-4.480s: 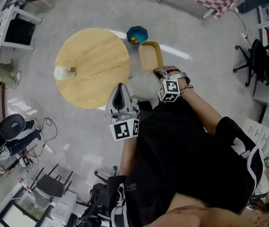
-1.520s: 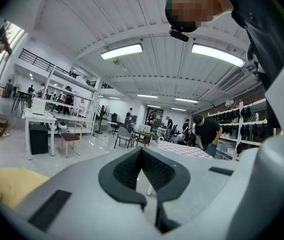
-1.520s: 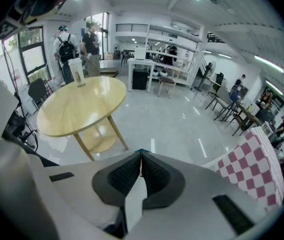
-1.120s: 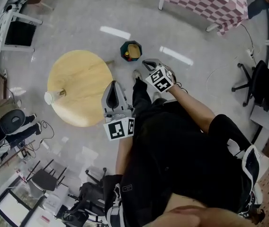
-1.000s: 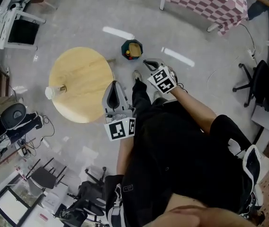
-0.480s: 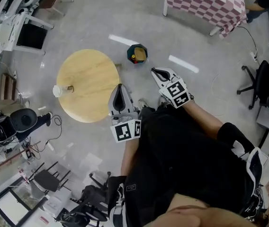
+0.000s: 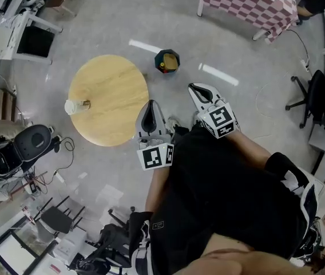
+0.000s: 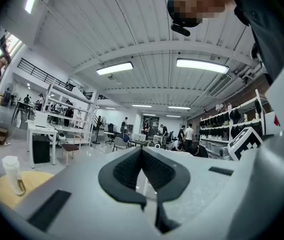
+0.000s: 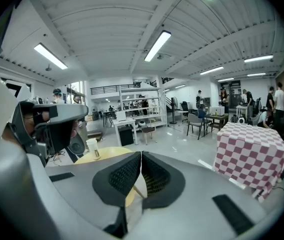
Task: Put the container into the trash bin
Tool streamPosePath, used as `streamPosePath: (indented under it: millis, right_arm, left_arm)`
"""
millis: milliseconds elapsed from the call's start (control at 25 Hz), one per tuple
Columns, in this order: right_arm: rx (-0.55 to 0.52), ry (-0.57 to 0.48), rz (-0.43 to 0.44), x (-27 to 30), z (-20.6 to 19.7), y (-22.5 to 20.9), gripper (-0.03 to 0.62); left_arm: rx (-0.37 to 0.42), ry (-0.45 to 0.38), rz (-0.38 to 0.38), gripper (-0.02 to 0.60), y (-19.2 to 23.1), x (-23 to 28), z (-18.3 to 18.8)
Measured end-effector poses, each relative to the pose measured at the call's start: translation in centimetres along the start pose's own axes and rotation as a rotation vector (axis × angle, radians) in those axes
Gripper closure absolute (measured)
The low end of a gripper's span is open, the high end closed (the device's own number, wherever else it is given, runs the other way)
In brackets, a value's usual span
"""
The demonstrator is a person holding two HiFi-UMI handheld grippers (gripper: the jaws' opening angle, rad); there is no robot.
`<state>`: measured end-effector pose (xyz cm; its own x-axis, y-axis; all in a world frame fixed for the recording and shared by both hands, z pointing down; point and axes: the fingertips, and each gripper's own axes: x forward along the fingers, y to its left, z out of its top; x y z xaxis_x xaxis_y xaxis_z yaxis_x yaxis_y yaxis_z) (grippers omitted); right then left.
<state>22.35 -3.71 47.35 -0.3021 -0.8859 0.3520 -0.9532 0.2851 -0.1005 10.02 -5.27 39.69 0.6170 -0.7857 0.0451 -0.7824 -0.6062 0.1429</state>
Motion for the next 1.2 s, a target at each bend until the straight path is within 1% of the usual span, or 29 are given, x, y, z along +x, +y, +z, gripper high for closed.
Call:
streamPosePath:
  millis: [200, 320, 520, 1000, 1200]
  right_arm:
    - [-0.012, -0.009, -0.005, 0.5, 0.4, 0.4, 0.566]
    - [-0.005, -0.012, -0.008, 0.8, 0.6, 0.3, 0.566]
    - [-0.009, -0.016, -0.012, 0.9, 0.8, 1.0, 0.566]
    - [-0.022, -0.014, -0.014, 0.8, 0.7, 1.7, 0.566]
    - [-0.025, -0.011, -0.017, 0.8, 0.6, 2.2, 0.566]
  left_arm:
    - [-0.015, 0.008, -0.019, 0.575, 0.4, -0.1, -0.6]
    - [-0.003, 0.007, -0.025, 0.575, 0.5, 0.0, -0.5]
    - [-0.012, 0.006, -0.023, 0.575, 1.2, -0.5, -0.5]
    - [-0.014, 0.002, -0.031, 0.575, 1.3, -1.1, -0.4]
    - [-0.017, -0.001, -0.067, 0.575, 1.0, -1.5, -0.2]
